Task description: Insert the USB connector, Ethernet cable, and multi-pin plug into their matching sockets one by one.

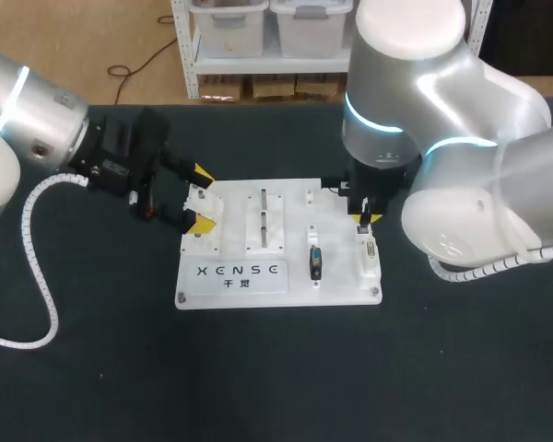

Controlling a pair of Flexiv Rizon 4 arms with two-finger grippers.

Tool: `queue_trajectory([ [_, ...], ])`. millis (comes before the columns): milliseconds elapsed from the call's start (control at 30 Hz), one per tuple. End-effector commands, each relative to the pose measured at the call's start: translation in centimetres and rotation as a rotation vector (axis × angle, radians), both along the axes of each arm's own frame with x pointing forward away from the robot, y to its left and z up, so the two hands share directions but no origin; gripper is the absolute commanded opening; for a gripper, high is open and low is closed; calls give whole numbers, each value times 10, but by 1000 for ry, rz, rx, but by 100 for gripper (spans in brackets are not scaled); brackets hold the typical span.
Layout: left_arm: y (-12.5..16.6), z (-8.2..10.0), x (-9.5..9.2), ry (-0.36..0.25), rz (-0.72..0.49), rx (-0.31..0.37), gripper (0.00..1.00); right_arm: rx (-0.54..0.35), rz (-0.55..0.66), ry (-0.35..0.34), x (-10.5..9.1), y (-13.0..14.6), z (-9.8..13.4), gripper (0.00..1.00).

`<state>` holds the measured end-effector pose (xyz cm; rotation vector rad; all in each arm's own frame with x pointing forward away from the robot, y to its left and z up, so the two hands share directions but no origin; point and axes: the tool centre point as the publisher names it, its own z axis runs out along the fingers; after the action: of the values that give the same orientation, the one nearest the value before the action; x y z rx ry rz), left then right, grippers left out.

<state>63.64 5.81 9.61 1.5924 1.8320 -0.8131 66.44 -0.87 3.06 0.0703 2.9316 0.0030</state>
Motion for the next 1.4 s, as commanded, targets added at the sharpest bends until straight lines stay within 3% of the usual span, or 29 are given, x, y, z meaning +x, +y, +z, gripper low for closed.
queue_trajectory([
  [33,0,-1,1,1,-3,-1,100,1,-5,-7,0,1,-3,0],
  [933,0,-1,1,1,-3,-1,100,-11,-12,-40,6,0,-3,0],
  [1400,0,-1,1,1,-3,-1,100,-28,-32,-13,6,-4,-16,0],
])
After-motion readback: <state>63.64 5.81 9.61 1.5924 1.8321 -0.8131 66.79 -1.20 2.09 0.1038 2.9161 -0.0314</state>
